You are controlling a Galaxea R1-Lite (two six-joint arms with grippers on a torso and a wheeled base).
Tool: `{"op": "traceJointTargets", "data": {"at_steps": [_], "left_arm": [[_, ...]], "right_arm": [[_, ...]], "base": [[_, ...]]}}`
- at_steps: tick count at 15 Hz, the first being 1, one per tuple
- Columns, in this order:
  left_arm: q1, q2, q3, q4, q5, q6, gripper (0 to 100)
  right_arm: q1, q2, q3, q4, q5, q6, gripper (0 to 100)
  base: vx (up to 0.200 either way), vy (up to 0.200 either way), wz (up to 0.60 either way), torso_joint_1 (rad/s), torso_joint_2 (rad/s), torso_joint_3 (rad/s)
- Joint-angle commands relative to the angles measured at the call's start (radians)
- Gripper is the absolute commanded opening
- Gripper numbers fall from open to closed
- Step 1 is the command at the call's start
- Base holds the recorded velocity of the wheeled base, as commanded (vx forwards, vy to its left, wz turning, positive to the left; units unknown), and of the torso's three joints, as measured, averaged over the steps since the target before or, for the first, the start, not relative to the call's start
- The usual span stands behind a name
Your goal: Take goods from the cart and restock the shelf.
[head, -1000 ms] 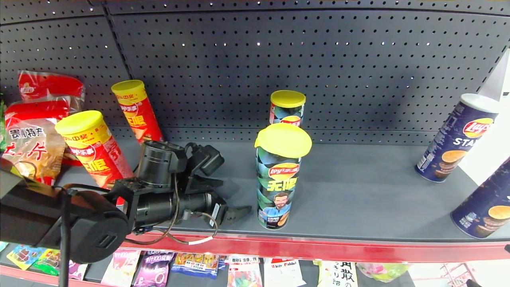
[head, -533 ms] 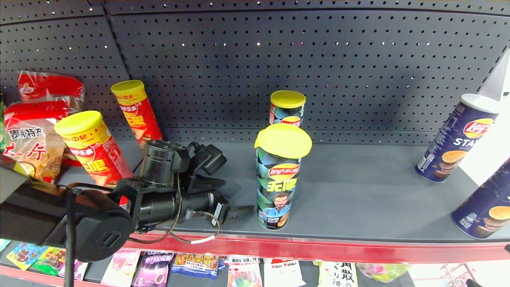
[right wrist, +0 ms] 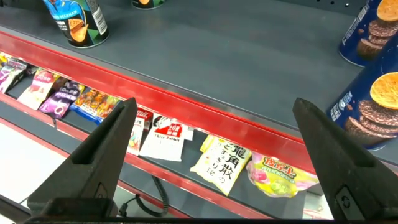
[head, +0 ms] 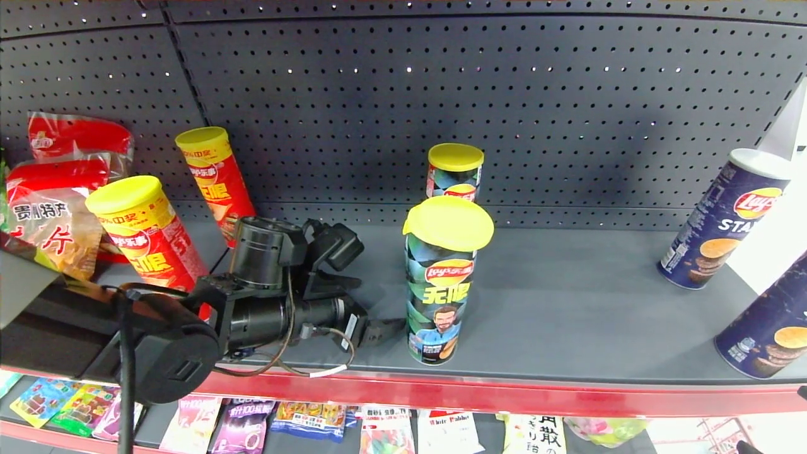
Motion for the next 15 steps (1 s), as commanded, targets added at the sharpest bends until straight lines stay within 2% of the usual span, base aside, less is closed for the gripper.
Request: {"op": "traceJointTargets", "data": {"at_steps": [1, 15], "left_arm": [[0.0, -0.001, -0.001, 0.0, 0.0, 0.0, 100], [-0.002, 0.011, -0.019, 0.0, 0.0, 0.0, 100]], "right_arm": [[0.0, 0.005, 0.001, 0.0, 0.0, 0.0, 100], [0.0, 0.004, 0.001, 0.0, 0.0, 0.001, 100]], "base": [[0.0, 0.0, 0.0, 0.0, 0.0, 0.0], [0.0, 0.0, 0.0, 0.0, 0.0, 0.0]]}}
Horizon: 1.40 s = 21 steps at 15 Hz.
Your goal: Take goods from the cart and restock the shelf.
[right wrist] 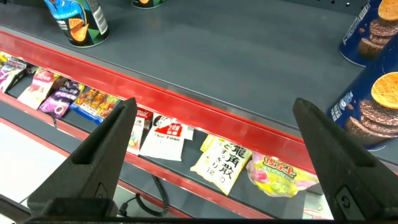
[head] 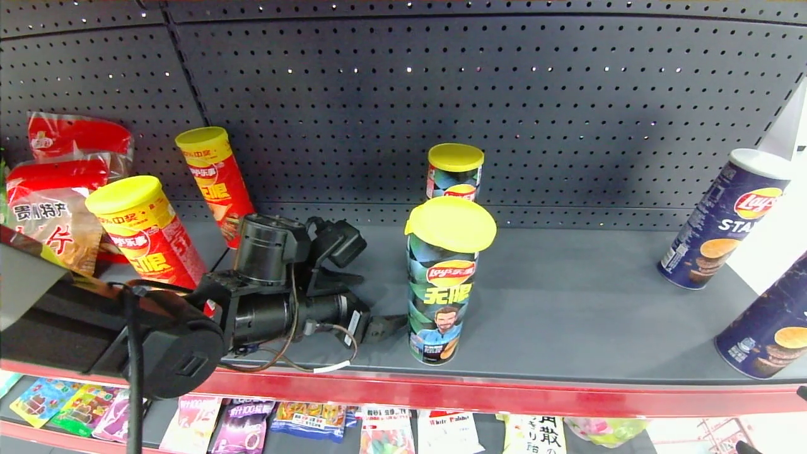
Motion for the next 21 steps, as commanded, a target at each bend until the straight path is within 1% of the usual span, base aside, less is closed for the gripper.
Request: {"op": "traceJointTargets", "data": {"at_steps": [1, 5, 8, 10, 12, 14, 15, 16, 17, 18, 19, 20, 21], "left_arm": [[0.0, -0.001, 0.0, -0.001, 0.0, 0.0, 100], [0.002, -0.002, 0.005, -0.001, 0.001, 0.0, 100], [0.008, -0.019, 0.032, -0.001, 0.001, 0.0, 100], [0.026, -0.053, 0.054, 0.001, 0.001, 0.0, 100], [0.069, -0.125, 0.101, 0.001, 0.0, 0.002, 100], [0.091, -0.205, 0.173, 0.006, -0.002, 0.0, 100], [0.106, -0.3, 0.269, 0.009, -0.002, 0.0, 100], [0.108, -0.372, 0.33, 0.009, -0.002, 0.0, 100], [0.112, -0.472, 0.399, 0.013, 0.0, -0.013, 100], [0.124, -0.57, 0.447, 0.033, 0.001, -0.038, 100], [0.151, -0.691, 0.485, 0.088, 0.003, -0.059, 100], [0.189, -0.823, 0.5, 0.19, 0.003, -0.07, 100], [0.238, -0.979, 0.496, 0.351, 0.003, -0.073, 100]], "right_arm": [[0.0, 0.002, 0.0, 0.0, 0.0, 0.0, 100], [0.0, 0.004, -0.001, 0.0, 0.0, 0.0, 100], [-0.001, 0.002, -0.003, 0.0, -0.002, 0.0, 100], [-0.02, 0.004, -0.003, 0.0, -0.002, 0.0, 100], [-0.027, 0.005, -0.003, 0.001, -0.002, 0.0, 100], [-0.029, 0.014, -0.009, 0.001, -0.003, 0.0, 100], [-0.05, 0.051, -0.04, 0.001, -0.006, 0.006, 100], [-0.09, 0.086, -0.06, 0.001, -0.005, 0.012, 100], [-0.148, 0.128, -0.09, 0.001, -0.005, 0.018, 100], [-0.208, 0.169, -0.13, 0.001, -0.006, 0.018, 100], [-0.287, 0.215, -0.17, 0.003, -0.009, 0.018, 100], [-0.356, 0.248, -0.189, 0.006, -0.011, 0.013, 100], [-0.4, 0.246, -0.187, 0.024, -0.012, -0.002, 100]], "base": [[0.0, 0.0, 0.0, 0.0, 0.0, 0.0], [0.0, 0.0, 0.0, 0.0, 0.0, 0.0], [0.0, 0.0, 0.0, 0.0, 0.0, 0.0], [0.0, 0.0, 0.0, 0.0, 0.0, 0.0], [0.0, 0.0, 0.0, 0.0, 0.0, 0.0], [0.0, 0.0, 0.0, 0.0, 0.0, 0.0], [0.0, 0.0, 0.0, 0.0, 0.0, 0.0], [0.0, 0.0, 0.0, 0.0, 0.0, 0.0], [0.0, 0.0, 0.0, 0.0, 0.0, 0.0], [0.0, 0.0, 0.0, 0.0, 0.0, 0.0], [0.0, 0.0, 0.0, 0.0, 0.0, 0.0], [0.0, 0.0, 0.0, 0.0, 0.0, 0.0], [0.0, 0.0, 0.0, 0.0, 0.0, 0.0]]}}
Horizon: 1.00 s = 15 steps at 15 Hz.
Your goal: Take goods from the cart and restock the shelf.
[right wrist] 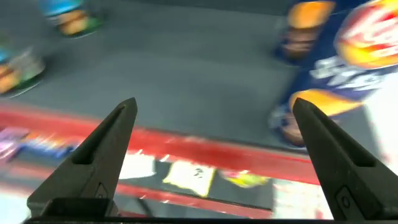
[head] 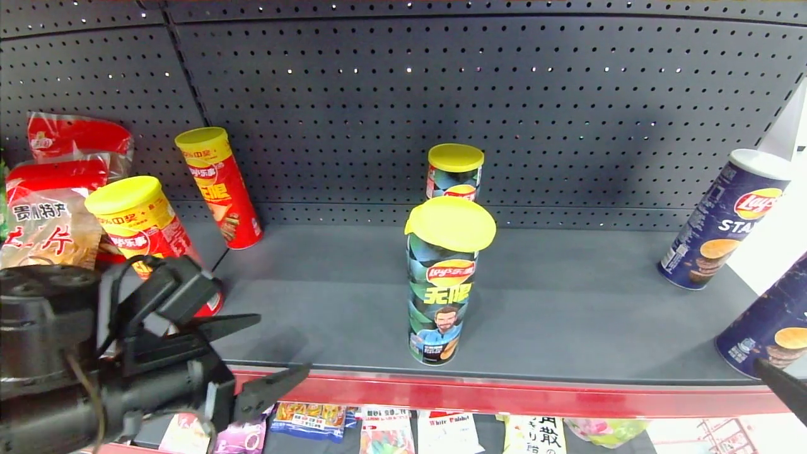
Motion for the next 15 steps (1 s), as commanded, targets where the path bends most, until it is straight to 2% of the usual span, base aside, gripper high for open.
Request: {"op": "traceJointTargets", "data": {"at_steps": [1, 2, 3, 4, 5, 6, 7, 8, 9, 10, 11, 12, 14, 15], "left_arm": [[0.124, -0.497, 0.073, 0.328, 0.002, -0.029, 100], [0.162, -0.688, 0.035, 0.546, 0.004, -0.034, 100], [0.184, -0.784, 0.012, 0.662, 0.011, -0.035, 100], [0.223, -0.93, -0.013, 0.811, 0.065, -0.035, 100], [0.239, -1.013, -0.016, 0.874, 0.114, -0.045, 100], [0.242, -1.083, -0.016, 0.92, 0.166, -0.075, 100], [0.242, -1.146, -0.011, 0.971, 0.229, -0.086, 100], [0.242, -1.185, -0.007, 0.998, 0.266, -0.088, 100], [0.242, -1.205, 0.015, 1.013, 0.327, -0.112, 100], [0.242, -1.203, 0.025, 0.994, 0.363, -0.152, 100], [0.242, -1.203, 0.058, 0.969, 0.363, -0.172, 100], [0.242, -1.203, 0.11, 0.892, 0.363, -0.178, 100], [0.242, -1.203, 0.297, 0.569, 0.327, -0.175, 100], [0.242, -1.203, 0.341, 0.46, 0.301, -0.173, 100]], "right_arm": [[-0.108, 0.062, -0.028, 0.034, -0.004, -0.02, 100], [-0.122, -0.014, -0.018, 0.112, -0.02, -0.028, 100], [-0.125, -0.069, -0.022, 0.18, -0.035, -0.028, 100], [-0.126, -0.175, -0.047, 0.313, -0.078, -0.034, 100], [-0.137, -0.244, -0.071, 0.408, -0.107, -0.035, 100], [-0.171, -0.312, -0.09, 0.497, -0.123, -0.035, 100], [-0.24, -0.39, -0.094, 0.583, -0.124, -0.037, 100], [-0.289, -0.442, -0.085, 0.621, -0.116, -0.037, 100], [-0.352, -0.54, -0.045, 0.647, -0.084, -0.037, 100], [-0.358, -0.562, 0.007, 0.623, -0.047, -0.026, 100], [-0.355, -0.559, 0.053, 0.534, -0.032, -0.024, 100], [-0.358, -0.559, 0.131, 0.414, 0.025, -0.029, 100], [-0.358, -0.559, 0.289, 0.101, 0.141, -0.044, 100], [-0.358, -0.559, 0.289, 0.097, 0.174, -0.038, 100]], "base": [[0.0, 0.0, 0.0, 0.0, 0.0, 0.0], [0.0, 0.0, 0.0, 0.0, 0.0, 0.0], [0.0, 0.0, 0.0, 0.0, 0.0, 0.0], [0.0, 0.0, 0.0, 0.0, 0.0, 0.0], [0.0, 0.0, 0.0, 0.0, 0.0, 0.0], [0.0, 0.0, 0.0, 0.0, 0.0, 0.0], [0.0, 0.0, 0.0, 0.0, 0.0, 0.0], [0.0, 0.0, 0.0, 0.0, 0.0, 0.0], [0.0, 0.0, 0.0, 0.0, 0.0, 0.0], [0.0, 0.0, 0.0, 0.0, 0.0, 0.0], [0.0, 0.0, 0.0, 0.0, 0.0, 0.0], [0.0, 0.0, 0.0, 0.0, 0.0, 0.0], [0.0, 0.0, 0.0, 0.0, 0.0, 0.0], [0.0, 0.0, 0.0, 0.0, 0.0, 0.0]]}}
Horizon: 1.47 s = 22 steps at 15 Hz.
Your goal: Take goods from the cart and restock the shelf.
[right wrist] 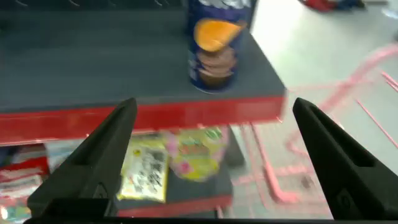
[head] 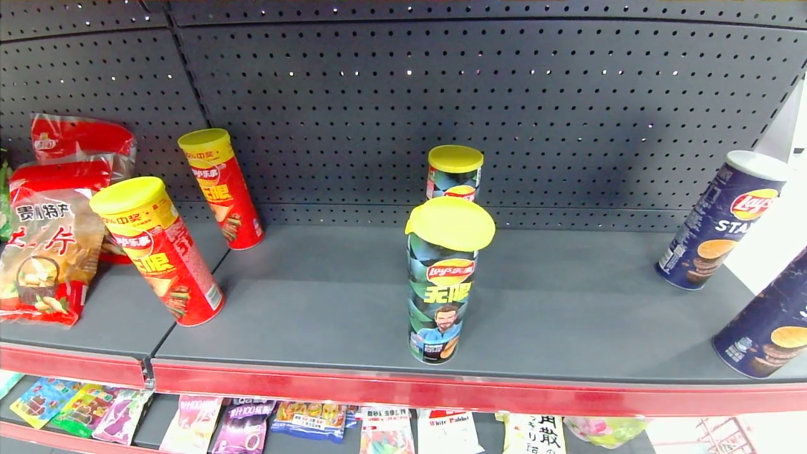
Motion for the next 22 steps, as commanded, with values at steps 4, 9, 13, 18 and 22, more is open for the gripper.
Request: {"op": "traceJointTargets", "data": {"at_steps": [4, 9, 13, 18, 22], "left_arm": [[0.003, -0.013, 0.143, -0.173, -0.036, 0.018, 100], [0.082, -0.011, 0.137, -0.136, 0.067, 0.081, 100], [0.087, -0.013, 0.137, -0.136, 0.087, 0.081, 100], [0.087, -0.013, 0.145, -0.125, 0.018, 0.076, 100], [0.085, -0.013, 0.143, -0.102, -0.015, 0.113, 100]], "right_arm": [[-0.002, -0.025, 0.069, -0.006, 0.171, 0.001, 100], [0.044, -0.028, 0.069, 0.039, 0.096, 0.061, 100], [0.044, -0.028, 0.069, 0.039, 0.095, 0.061, 100], [0.044, -0.028, 0.069, 0.037, 0.096, 0.064, 100], [0.044, -0.028, 0.069, 0.039, 0.096, 0.062, 100]], "base": [[0.0, 0.0, 0.0, 0.0, 0.0, 0.0], [0.0, 0.0, 0.0, 0.0, 0.0, 0.0], [0.0, 0.0, 0.0, 0.0, 0.0, 0.0], [0.0, 0.0, 0.0, 0.0, 0.0, 0.0], [0.0, 0.0, -0.45, 0.001, 0.0, 0.002]]}}
